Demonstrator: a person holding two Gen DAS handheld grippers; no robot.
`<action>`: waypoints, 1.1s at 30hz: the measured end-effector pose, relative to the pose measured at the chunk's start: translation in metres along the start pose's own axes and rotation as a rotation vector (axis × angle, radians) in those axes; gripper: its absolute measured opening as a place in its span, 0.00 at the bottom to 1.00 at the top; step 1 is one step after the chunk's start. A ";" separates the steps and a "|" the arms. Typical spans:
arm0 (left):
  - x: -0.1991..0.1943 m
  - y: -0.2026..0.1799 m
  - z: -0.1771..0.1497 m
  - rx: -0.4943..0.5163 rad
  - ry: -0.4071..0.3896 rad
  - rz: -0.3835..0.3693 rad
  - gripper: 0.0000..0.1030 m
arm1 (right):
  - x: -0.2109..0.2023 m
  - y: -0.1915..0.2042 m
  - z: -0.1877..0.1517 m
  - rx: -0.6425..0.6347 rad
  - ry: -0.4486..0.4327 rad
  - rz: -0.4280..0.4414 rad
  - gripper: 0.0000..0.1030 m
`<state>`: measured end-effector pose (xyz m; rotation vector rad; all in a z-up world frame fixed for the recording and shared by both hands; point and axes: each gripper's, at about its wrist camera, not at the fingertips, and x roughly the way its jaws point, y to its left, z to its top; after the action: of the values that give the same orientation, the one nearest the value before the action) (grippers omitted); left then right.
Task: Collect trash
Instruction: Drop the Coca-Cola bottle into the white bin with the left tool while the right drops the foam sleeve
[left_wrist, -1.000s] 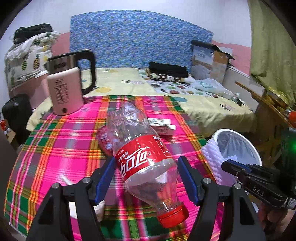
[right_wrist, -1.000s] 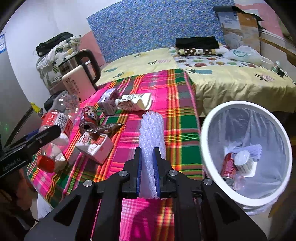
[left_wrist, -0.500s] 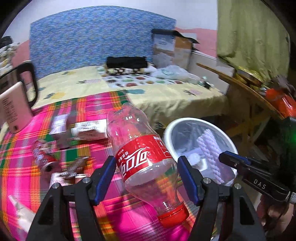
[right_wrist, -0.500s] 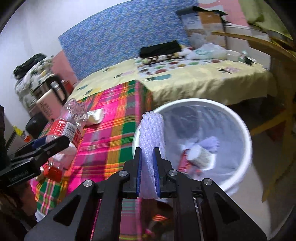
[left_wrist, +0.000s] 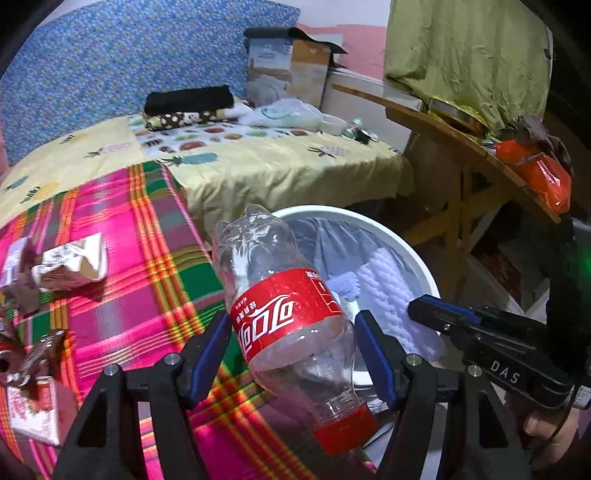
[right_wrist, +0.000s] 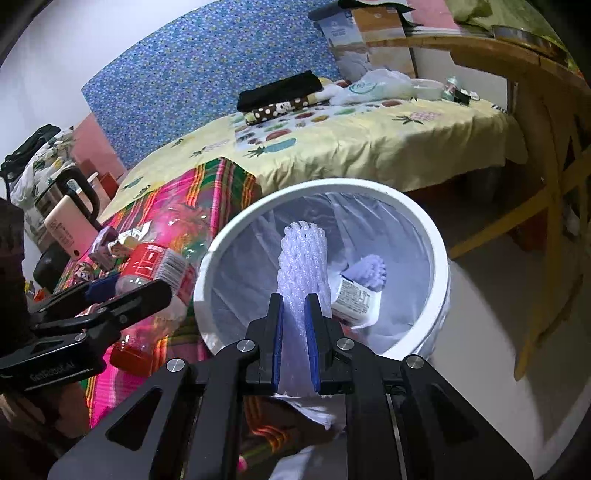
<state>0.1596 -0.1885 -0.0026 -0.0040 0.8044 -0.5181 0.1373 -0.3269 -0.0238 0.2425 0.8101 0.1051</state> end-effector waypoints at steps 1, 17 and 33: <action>0.003 0.000 0.001 0.001 0.007 -0.004 0.69 | 0.001 -0.002 0.000 0.004 0.006 0.003 0.12; 0.025 -0.007 0.004 0.005 0.043 -0.049 0.69 | 0.005 -0.012 0.001 -0.002 0.017 -0.021 0.15; 0.008 0.002 0.009 -0.024 -0.010 -0.016 0.73 | -0.007 -0.003 0.007 -0.052 -0.055 -0.051 0.16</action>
<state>0.1718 -0.1922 -0.0023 -0.0350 0.8012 -0.5234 0.1375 -0.3319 -0.0151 0.1745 0.7571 0.0711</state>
